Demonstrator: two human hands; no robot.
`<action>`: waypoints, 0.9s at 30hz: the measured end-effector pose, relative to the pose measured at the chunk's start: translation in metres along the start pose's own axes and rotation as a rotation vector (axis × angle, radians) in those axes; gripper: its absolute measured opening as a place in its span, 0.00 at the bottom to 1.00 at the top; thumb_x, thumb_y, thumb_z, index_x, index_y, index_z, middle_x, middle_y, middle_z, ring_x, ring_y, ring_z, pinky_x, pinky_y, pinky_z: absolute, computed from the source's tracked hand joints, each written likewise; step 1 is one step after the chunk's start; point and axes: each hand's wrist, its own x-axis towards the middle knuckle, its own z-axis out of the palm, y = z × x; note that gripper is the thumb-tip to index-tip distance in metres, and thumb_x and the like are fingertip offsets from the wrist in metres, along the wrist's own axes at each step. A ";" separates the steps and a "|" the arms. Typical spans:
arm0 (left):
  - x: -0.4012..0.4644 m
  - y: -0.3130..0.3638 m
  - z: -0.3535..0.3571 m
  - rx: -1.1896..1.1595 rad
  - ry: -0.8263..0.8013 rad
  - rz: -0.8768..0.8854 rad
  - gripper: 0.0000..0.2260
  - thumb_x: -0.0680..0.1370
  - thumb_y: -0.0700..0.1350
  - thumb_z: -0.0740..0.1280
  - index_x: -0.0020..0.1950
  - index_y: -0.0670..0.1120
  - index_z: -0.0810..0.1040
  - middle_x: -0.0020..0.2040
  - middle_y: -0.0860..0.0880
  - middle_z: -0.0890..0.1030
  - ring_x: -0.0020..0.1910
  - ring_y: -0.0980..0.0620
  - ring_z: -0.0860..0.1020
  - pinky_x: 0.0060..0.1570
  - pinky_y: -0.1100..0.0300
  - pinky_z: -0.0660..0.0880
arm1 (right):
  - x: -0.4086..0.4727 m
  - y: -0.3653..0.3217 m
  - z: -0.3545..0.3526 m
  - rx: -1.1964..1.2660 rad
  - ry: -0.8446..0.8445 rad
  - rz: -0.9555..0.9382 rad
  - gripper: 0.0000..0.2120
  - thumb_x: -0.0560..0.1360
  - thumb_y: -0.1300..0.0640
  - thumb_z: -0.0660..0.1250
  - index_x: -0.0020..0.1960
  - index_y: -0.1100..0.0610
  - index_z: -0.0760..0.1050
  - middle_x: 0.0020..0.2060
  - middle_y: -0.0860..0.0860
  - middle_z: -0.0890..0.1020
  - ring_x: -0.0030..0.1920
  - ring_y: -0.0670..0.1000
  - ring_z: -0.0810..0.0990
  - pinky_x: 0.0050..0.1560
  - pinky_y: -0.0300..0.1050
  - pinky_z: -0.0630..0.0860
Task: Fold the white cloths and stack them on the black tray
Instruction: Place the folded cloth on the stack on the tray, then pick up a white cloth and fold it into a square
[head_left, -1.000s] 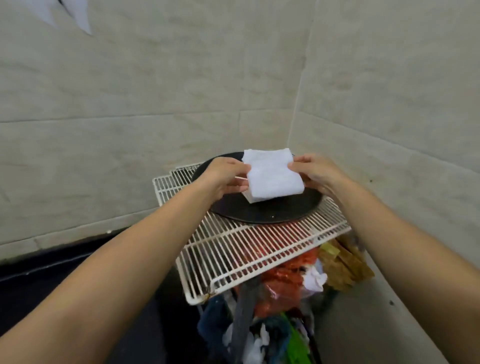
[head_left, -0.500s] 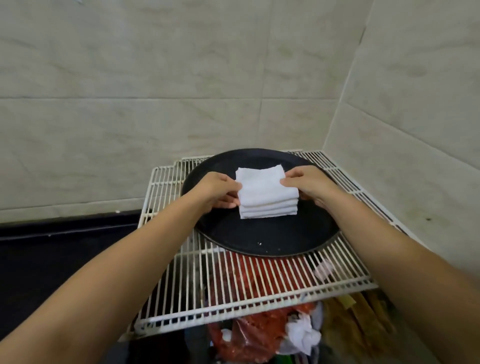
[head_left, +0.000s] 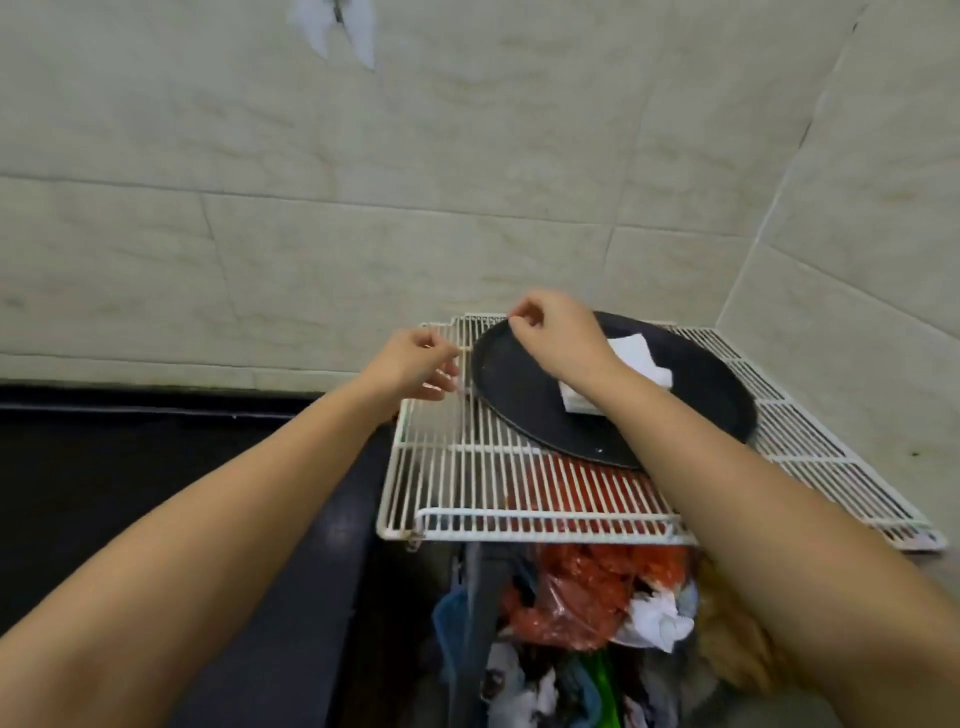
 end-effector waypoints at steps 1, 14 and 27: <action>-0.017 -0.008 -0.022 0.034 0.045 0.017 0.09 0.79 0.42 0.62 0.39 0.45 0.71 0.35 0.47 0.77 0.23 0.60 0.77 0.24 0.67 0.73 | -0.005 -0.024 0.017 -0.002 -0.030 -0.049 0.10 0.77 0.57 0.61 0.51 0.59 0.80 0.45 0.54 0.83 0.48 0.55 0.80 0.49 0.48 0.76; -0.341 -0.189 -0.354 0.963 0.509 -0.354 0.09 0.79 0.49 0.60 0.53 0.47 0.76 0.52 0.47 0.80 0.51 0.45 0.78 0.48 0.54 0.74 | -0.163 -0.343 0.282 -0.133 -0.639 -0.512 0.17 0.78 0.51 0.60 0.66 0.52 0.69 0.64 0.55 0.70 0.65 0.58 0.70 0.62 0.54 0.68; -0.527 -0.323 -0.544 0.775 0.790 -0.796 0.10 0.79 0.49 0.60 0.53 0.45 0.76 0.54 0.43 0.80 0.54 0.43 0.77 0.51 0.53 0.74 | -0.259 -0.586 0.476 -0.210 -0.930 -0.915 0.18 0.79 0.52 0.57 0.67 0.54 0.68 0.65 0.56 0.70 0.64 0.59 0.70 0.62 0.55 0.67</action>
